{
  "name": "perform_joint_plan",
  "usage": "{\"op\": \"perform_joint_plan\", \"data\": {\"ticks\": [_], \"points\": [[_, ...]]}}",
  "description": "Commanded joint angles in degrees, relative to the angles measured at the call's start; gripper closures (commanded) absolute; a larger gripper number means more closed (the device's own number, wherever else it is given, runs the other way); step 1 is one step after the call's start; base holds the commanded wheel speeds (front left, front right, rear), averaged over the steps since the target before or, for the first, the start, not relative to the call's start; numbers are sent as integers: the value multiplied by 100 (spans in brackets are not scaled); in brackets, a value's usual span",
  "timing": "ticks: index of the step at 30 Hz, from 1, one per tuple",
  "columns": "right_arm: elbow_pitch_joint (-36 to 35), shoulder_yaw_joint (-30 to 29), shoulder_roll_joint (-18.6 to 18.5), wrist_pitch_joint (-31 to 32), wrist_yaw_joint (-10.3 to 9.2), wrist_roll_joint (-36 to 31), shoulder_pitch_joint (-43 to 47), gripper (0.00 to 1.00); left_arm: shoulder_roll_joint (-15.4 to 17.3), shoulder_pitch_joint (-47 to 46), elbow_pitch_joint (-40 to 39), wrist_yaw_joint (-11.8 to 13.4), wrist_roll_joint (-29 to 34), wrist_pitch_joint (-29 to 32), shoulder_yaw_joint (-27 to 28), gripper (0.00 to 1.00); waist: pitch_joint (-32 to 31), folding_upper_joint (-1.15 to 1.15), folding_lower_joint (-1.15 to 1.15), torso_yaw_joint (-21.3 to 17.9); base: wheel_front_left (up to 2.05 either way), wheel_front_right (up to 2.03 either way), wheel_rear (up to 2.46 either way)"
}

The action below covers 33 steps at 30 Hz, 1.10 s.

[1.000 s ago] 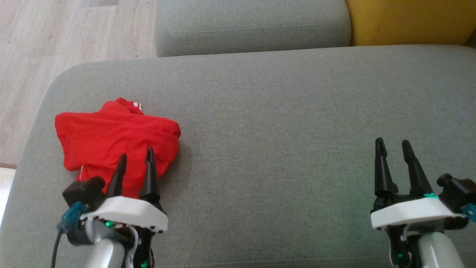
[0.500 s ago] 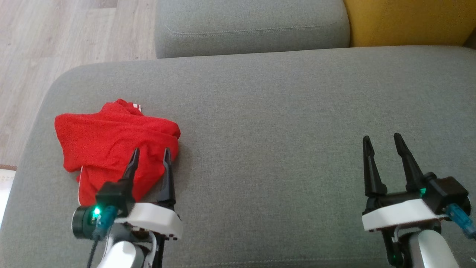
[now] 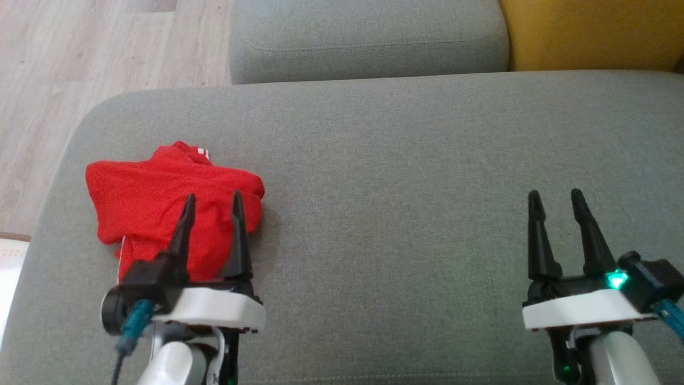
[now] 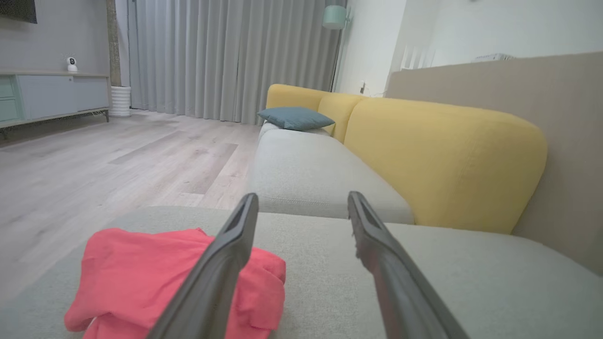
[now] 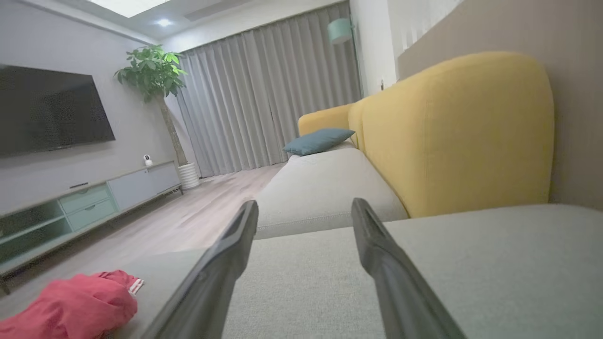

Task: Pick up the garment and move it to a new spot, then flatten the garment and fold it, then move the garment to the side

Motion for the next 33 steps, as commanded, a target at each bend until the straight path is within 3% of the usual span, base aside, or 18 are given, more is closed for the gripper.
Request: {"op": "perform_joint_plan", "data": {"ticks": [1,2,10,15,21,29,33], "points": [[-107,82,-52,-91,40,157,-92,0,-86,-90,-283,-145,27,-89,362,0,-5,0,0,8,0,0,0],[-107,82,-52,-91,40,157,-92,0,-86,-90,-283,-145,27,-89,362,0,-5,0,0,8,0,0,0],[237,82,-55,-226,43,836,-118,0,-561,258,-51,-1252,341,-224,992,0,-33,0,0,-26,0,0,0],[354,150,-56,-289,44,766,-154,0,-673,276,231,-1554,683,-285,1115,0,-24,0,0,-96,0,0,0],[406,145,-56,-289,44,760,-194,0,-709,228,337,-1656,796,-285,1249,0,-17,0,0,-105,0,0,0],[506,270,-56,-289,44,713,-178,0,-712,214,334,-1439,760,-285,1325,0,-65,0,0,190,0,0,0],[543,401,-56,-289,44,701,-140,0,-713,235,334,-1332,805,-285,1434,0,-110,0,0,539,0,0,0]]}}
